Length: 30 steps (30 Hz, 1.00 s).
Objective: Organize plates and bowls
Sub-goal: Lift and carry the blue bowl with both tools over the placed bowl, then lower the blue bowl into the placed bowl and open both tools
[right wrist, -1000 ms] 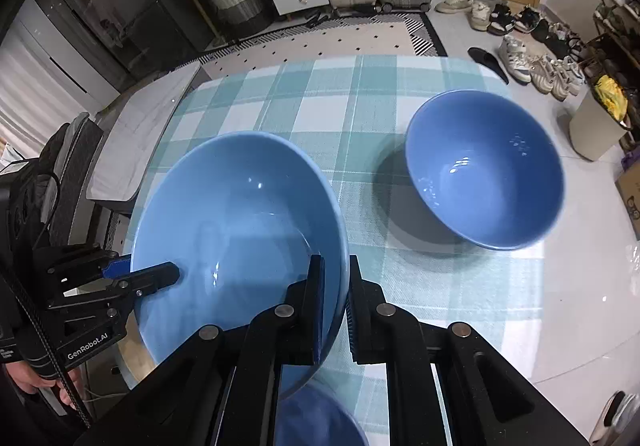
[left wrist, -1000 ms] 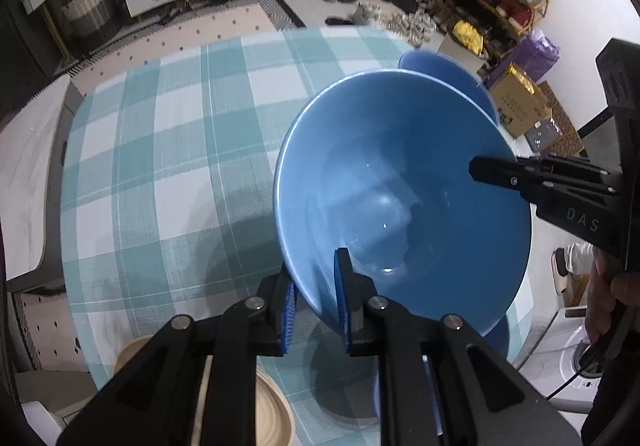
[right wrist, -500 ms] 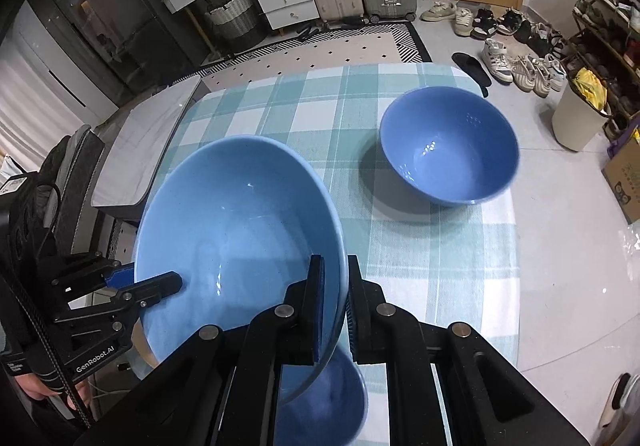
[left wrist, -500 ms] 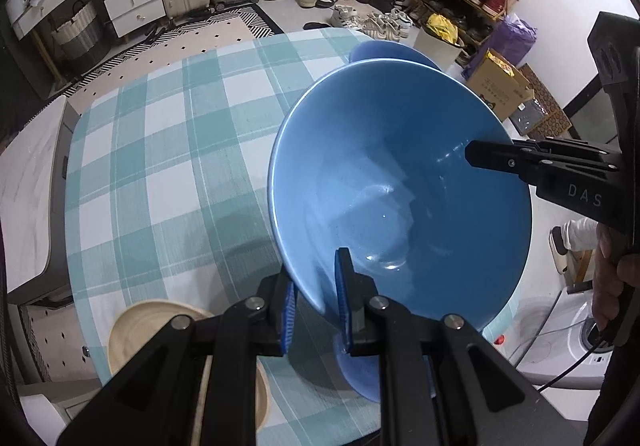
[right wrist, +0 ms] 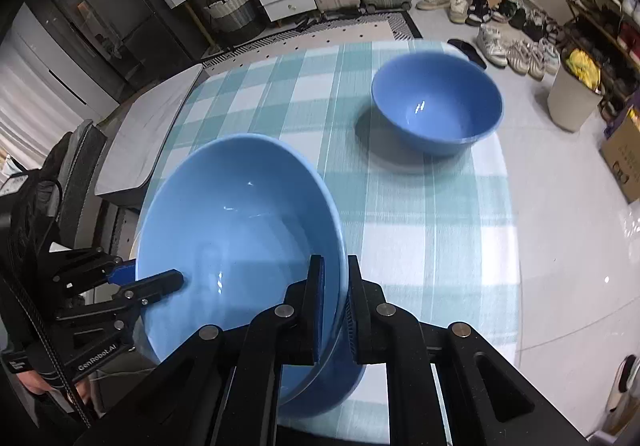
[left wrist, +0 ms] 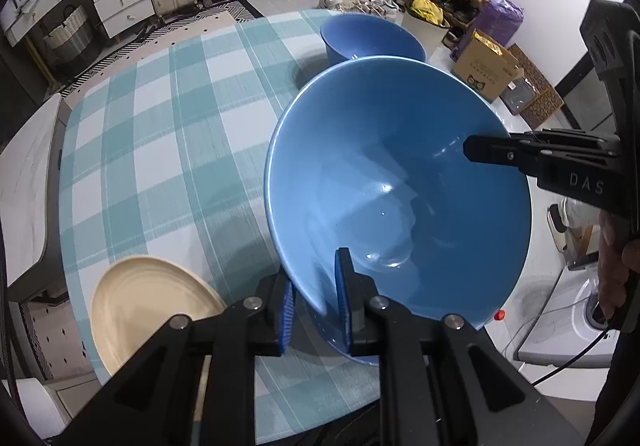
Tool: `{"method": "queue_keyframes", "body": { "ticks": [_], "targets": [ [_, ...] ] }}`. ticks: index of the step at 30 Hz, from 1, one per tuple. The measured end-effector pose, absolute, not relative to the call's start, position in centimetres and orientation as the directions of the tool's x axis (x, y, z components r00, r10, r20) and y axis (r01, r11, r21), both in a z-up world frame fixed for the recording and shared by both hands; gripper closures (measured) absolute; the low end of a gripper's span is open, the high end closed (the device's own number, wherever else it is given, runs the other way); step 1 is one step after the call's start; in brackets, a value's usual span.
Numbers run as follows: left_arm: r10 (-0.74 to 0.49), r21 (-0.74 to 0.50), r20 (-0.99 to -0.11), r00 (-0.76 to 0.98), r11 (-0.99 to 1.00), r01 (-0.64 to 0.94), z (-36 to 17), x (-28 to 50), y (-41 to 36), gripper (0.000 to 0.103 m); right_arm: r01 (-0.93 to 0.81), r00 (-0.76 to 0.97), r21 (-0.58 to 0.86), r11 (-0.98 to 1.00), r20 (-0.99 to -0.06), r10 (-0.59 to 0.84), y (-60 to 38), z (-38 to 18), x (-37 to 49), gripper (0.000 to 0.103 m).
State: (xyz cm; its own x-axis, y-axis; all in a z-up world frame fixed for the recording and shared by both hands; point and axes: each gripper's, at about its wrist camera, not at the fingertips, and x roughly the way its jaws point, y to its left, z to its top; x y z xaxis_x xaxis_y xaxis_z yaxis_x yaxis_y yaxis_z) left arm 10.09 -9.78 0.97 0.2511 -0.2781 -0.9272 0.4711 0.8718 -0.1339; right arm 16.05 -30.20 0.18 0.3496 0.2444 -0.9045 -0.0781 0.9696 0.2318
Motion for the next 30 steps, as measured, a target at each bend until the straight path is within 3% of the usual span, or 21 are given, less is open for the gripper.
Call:
{"method": "queue_keyframes", "body": {
  "ticks": [11,30],
  "targets": [
    [-0.263,-0.131,-0.94,0.218,0.866,0.482,-1.6,7.6,-10.3,0.087,-0.062,0.326,0.256,0.965,-0.908,0.262,-30.7,-2.8,13.9,0.093],
    [-0.116,0.07,-0.92,0.375,0.892,0.448,-4.7,4.7,-11.0,0.086,-0.072,0.366,0.207,0.976,-0.905,0.219,-29.5,-7.2,11.4,0.093]
  ]
}}
